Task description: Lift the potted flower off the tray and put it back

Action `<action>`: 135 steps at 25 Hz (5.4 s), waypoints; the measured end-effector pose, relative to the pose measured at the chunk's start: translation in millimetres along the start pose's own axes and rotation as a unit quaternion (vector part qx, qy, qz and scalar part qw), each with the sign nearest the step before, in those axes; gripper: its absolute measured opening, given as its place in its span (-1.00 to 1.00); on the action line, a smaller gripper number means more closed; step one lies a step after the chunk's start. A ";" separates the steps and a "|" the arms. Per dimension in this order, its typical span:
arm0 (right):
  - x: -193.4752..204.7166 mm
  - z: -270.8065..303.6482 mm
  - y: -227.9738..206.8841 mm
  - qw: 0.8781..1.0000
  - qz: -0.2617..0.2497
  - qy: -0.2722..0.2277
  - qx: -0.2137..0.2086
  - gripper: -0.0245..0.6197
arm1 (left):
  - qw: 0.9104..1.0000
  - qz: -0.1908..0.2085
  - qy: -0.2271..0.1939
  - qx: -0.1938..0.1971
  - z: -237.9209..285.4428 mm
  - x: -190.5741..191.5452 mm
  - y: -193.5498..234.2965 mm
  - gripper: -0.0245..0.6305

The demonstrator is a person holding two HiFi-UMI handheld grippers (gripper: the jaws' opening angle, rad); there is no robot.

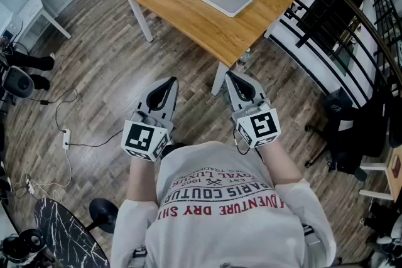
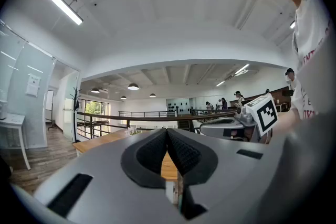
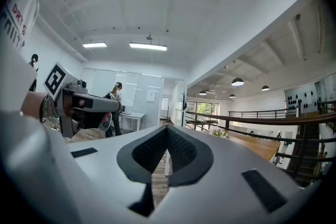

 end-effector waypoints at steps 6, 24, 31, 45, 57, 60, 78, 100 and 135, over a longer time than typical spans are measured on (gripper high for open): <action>2.5 0.9 -1.3 1.000 0.001 -0.001 -0.005 -0.84 | 1.000 -0.001 -0.004 -0.002 1.1 -0.4 -0.3 -0.88; 16.0 38.6 -19.1 0.999 0.024 -0.026 0.002 0.21 | 0.999 -0.035 0.002 0.012 33.4 3.2 37.9 -0.88; 20.8 109.7 -17.9 0.999 0.021 -0.014 0.025 0.30 | 0.999 -0.039 0.006 0.021 58.4 0.6 111.7 -0.88; 8.5 334.5 -20.2 0.994 0.036 0.035 0.096 0.30 | 0.994 -0.029 0.027 0.099 157.5 -56.2 350.8 -0.88; 45.2 423.1 -70.3 0.981 0.060 0.100 0.156 0.30 | 0.983 -0.040 0.076 0.164 268.1 -55.9 440.3 -0.88; 67.0 431.9 -101.8 0.977 0.076 0.108 0.167 0.30 | 0.979 -0.038 0.087 0.183 311.0 -48.0 441.4 -0.88; 227.9 474.8 -261.3 0.963 0.095 0.240 0.079 0.40 | 0.956 -0.043 0.125 0.261 547.5 -3.6 441.6 -0.88; 297.3 543.3 -290.5 0.973 0.106 0.200 -0.044 0.60 | 0.924 -0.059 0.213 0.312 613.5 70.4 436.3 -0.88; 160.9 500.6 -254.0 0.937 0.071 0.218 0.263 0.60 | 0.906 0.005 0.154 0.395 586.1 -15.7 456.7 -0.88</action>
Point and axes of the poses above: the fingertips, and each gripper's own axes: z forward along the fingers, y to its left, x out of its underside, the point moved 9 cm from there along -z, backward along the fingers, and after that the axes turned 13 degrees about -z, right-handed, at the moved point
